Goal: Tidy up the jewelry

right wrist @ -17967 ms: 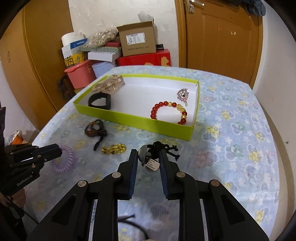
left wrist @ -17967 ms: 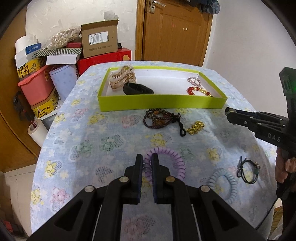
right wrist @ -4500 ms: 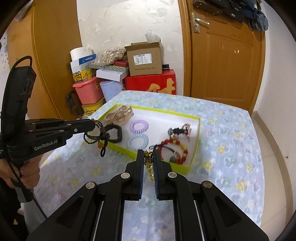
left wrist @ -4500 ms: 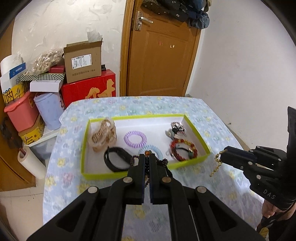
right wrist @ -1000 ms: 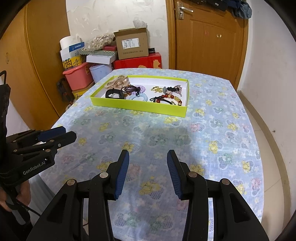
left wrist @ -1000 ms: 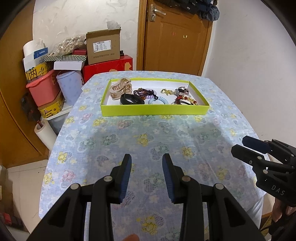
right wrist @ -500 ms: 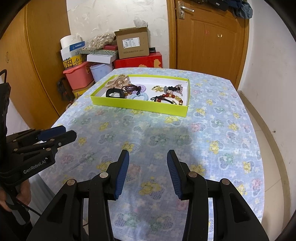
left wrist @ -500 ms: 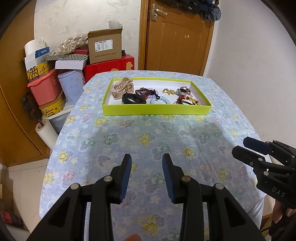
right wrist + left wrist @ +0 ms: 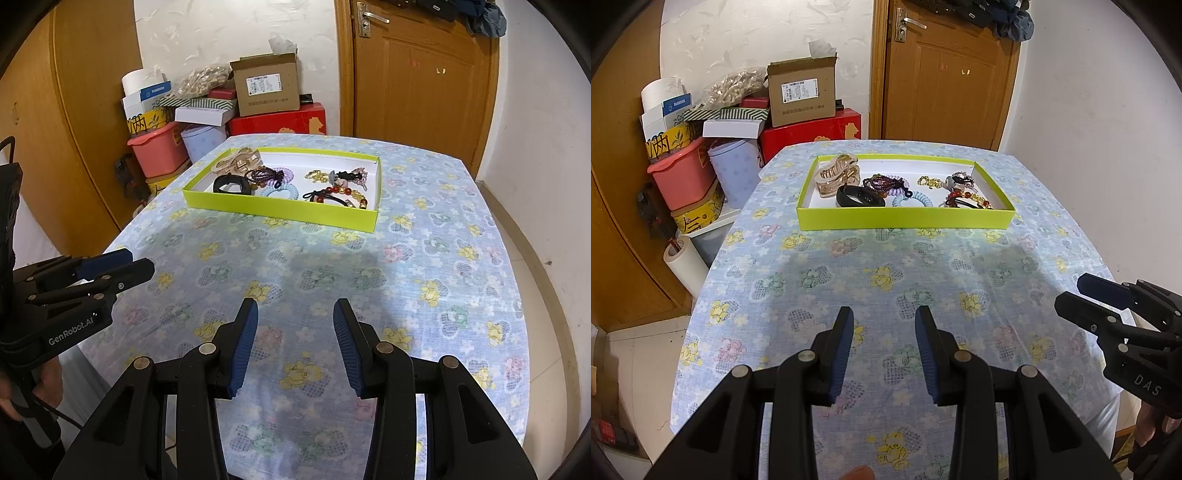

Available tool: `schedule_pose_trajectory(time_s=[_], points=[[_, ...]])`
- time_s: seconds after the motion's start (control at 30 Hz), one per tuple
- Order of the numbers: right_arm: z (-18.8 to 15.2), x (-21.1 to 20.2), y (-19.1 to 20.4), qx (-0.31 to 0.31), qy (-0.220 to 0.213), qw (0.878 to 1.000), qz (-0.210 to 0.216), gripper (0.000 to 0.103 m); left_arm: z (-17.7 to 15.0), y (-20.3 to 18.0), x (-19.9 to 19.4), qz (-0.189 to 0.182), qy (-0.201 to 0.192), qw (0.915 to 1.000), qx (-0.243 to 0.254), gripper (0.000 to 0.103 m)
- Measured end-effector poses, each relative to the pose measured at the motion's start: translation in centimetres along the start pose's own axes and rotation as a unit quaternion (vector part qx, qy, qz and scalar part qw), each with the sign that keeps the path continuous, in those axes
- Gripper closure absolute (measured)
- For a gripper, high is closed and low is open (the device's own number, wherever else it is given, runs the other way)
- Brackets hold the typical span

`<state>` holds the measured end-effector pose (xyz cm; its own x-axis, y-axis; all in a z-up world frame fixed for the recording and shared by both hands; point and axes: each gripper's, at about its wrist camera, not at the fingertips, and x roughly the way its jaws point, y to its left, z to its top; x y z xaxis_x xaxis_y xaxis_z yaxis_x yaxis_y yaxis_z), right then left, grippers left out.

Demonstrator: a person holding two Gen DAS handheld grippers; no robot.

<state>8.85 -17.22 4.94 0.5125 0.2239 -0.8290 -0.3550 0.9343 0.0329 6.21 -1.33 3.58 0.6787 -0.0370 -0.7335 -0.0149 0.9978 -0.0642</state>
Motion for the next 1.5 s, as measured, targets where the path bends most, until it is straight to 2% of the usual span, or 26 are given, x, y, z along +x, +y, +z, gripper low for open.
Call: schedule_pose_trajectory(time_s=[1.5], points=[[-0.10, 0.19, 0.03, -0.001, 0.004, 1.000, 0.002, 0.059, -0.19, -0.01, 0.70, -0.004, 0.004, 1.0000, 0.000, 0.067]])
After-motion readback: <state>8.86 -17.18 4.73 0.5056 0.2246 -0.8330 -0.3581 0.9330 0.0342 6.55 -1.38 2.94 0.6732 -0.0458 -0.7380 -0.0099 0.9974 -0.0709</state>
